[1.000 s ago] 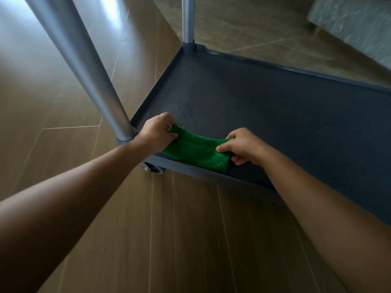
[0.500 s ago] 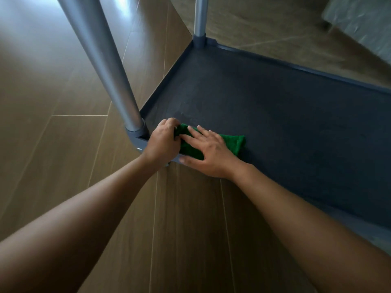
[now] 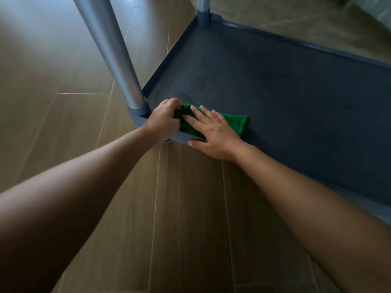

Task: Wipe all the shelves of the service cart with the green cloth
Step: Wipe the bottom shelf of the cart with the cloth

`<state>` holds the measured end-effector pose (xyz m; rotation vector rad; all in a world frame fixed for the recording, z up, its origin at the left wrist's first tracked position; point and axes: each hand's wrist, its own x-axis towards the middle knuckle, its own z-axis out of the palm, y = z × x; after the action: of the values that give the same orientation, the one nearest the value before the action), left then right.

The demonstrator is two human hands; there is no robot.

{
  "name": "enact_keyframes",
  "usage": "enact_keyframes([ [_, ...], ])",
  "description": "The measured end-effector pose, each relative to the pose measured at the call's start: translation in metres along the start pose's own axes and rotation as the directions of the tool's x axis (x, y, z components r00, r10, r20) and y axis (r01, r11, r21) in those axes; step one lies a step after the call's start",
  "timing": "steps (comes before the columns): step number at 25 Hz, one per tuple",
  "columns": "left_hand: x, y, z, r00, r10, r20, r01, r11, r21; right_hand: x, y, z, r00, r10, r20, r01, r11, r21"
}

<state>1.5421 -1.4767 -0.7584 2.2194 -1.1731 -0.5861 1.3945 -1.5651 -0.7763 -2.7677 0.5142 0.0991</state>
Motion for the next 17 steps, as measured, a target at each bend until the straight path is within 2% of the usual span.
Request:
enact_keyframes([
  [6, -0.013, -0.001, -0.001, 1.000, 0.011, 0.026, -0.012, 1.000, 0.023, -0.012, -0.001, 0.004, 1.000, -0.021, 0.008, 0.021, 1.000, 0.005],
  [11, -0.014, 0.002, -0.006, 0.999, -0.046, 0.014, 0.047, 0.996, -0.073, -0.013, -0.001, 0.005, 0.999, -0.033, -0.001, 0.033, 0.999, 0.001],
  [15, -0.013, 0.001, -0.004, 1.000, -0.021, 0.018, 0.021, 1.000, -0.018, -0.014, 0.001, 0.004, 0.999, -0.040, 0.004, 0.040, 0.999, -0.006],
  [17, -0.016, -0.002, -0.006, 0.998, 0.068, -0.014, -0.067, 0.994, 0.084, -0.014, 0.000, 0.005, 0.999, -0.046, 0.002, 0.046, 0.999, 0.009],
])
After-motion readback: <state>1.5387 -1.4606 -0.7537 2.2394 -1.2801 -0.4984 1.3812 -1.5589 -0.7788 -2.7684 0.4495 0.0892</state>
